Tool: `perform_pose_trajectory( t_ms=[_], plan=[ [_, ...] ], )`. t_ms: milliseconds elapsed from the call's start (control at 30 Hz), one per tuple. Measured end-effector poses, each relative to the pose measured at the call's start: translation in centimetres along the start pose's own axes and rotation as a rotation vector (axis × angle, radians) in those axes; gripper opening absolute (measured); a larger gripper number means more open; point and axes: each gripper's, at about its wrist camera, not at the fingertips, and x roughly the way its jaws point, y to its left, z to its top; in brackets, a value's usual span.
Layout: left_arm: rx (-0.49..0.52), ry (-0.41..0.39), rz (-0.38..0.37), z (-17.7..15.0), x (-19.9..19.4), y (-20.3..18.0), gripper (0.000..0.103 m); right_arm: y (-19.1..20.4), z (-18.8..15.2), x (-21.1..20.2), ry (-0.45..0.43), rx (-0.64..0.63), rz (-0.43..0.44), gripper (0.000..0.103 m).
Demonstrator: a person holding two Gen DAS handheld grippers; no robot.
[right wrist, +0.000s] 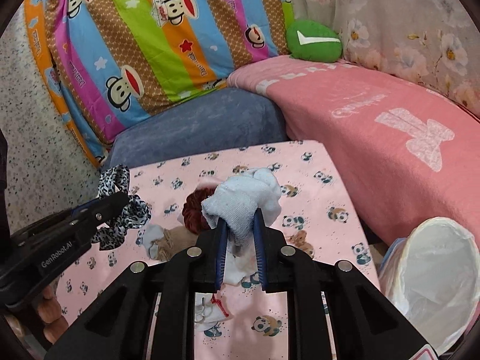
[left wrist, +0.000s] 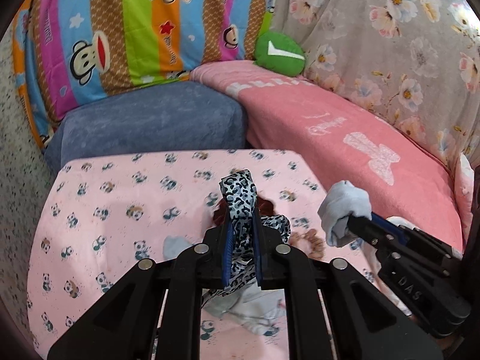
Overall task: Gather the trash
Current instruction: 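Carry both items over the white bin and open both tools to drop them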
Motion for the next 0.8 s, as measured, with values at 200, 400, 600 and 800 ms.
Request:
perform_pose_trajectory(
  t_ms=[200,400,600,800],
  plan=[
    [0.066,-0.048,-0.040,1.4,-1.4,-4.7,0.011,-3.0,2.1,-5.8,-0.102,0.025,-0.035,0.017],
    [0.129,-0.063,-0.081,1.6,-1.8,-9.6,0.012,-7.2,2.5,-10.6,-0.172,0.070,-0.091,0.018],
    [0.191,-0.057,-0.127,1.0,-1.6,-14.4,0.012,-11.7,1.0,-13.7,-0.195,0.117,-0.161,0.018],
    [0.247,-0.037,-0.175,0.1,-0.9,-18.7,0.012,-16.4,-1.3,-15.3,-0.188,0.177,-0.232,0.018]
  ],
)
